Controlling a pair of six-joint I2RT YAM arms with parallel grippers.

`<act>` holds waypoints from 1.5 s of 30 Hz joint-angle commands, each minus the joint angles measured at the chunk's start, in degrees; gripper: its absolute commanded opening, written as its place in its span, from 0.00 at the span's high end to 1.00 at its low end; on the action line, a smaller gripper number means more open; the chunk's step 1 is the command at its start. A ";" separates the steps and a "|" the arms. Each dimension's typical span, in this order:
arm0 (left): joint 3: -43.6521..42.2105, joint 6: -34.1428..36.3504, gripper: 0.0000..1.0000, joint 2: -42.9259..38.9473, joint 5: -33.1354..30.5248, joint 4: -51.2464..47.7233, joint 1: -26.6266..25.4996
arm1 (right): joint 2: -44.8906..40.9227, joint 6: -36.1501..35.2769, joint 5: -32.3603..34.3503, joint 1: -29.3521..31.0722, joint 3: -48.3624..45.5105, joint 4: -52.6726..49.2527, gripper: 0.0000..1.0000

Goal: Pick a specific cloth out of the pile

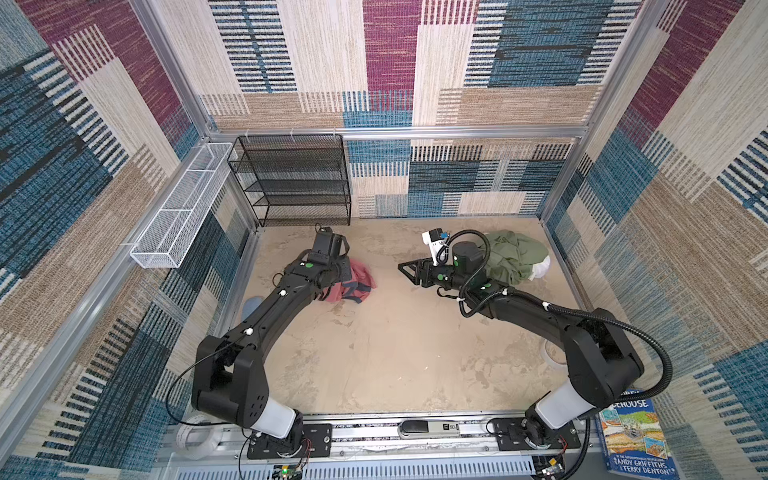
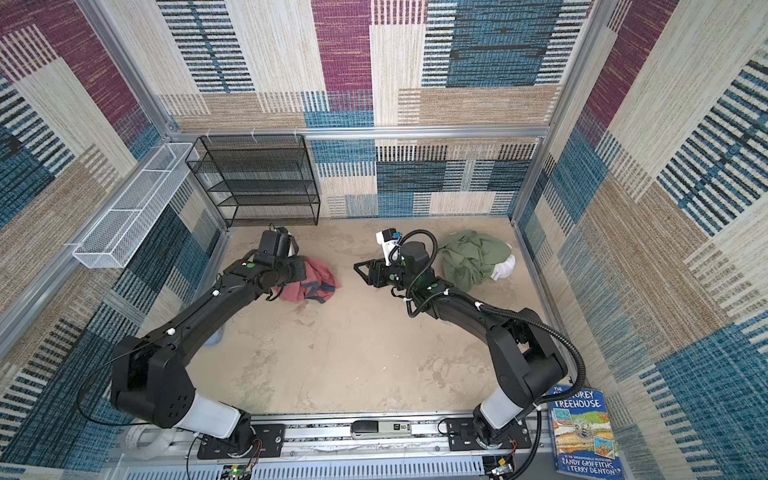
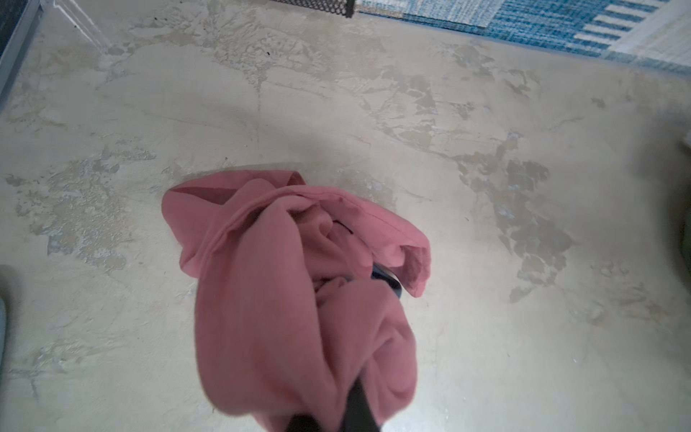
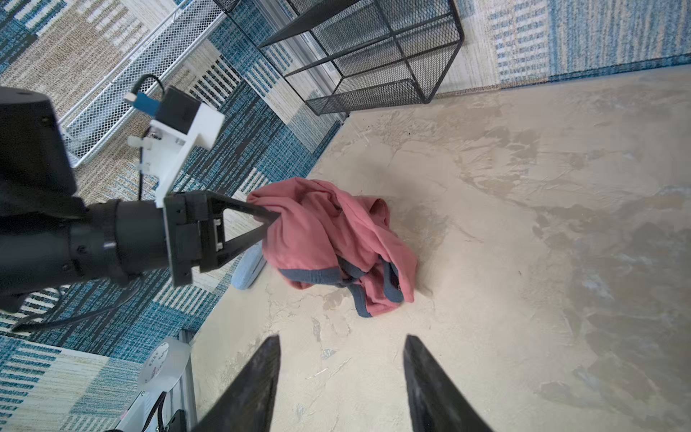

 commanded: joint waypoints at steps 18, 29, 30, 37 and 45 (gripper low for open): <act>-0.47 -1.69 1.00 15.89 8.78 10.35 11.00 | 1.11 0.34 0.04 0.08 1.31 0.59 0.44; -2.13 -2.59 1.00 18.20 9.73 12.35 12.82 | 1.94 0.29 0.41 0.04 1.71 -0.10 0.44; -2.40 -2.59 1.00 17.97 10.06 12.53 12.91 | 2.12 0.22 0.44 0.08 1.98 -0.39 0.44; -4.03 -2.70 1.00 12.98 12.86 14.31 12.97 | 0.92 -0.01 1.29 0.08 1.94 -1.03 0.44; -7.49 -3.38 0.72 3.91 11.49 15.25 12.99 | 0.62 -0.23 0.47 0.10 2.20 -1.56 0.44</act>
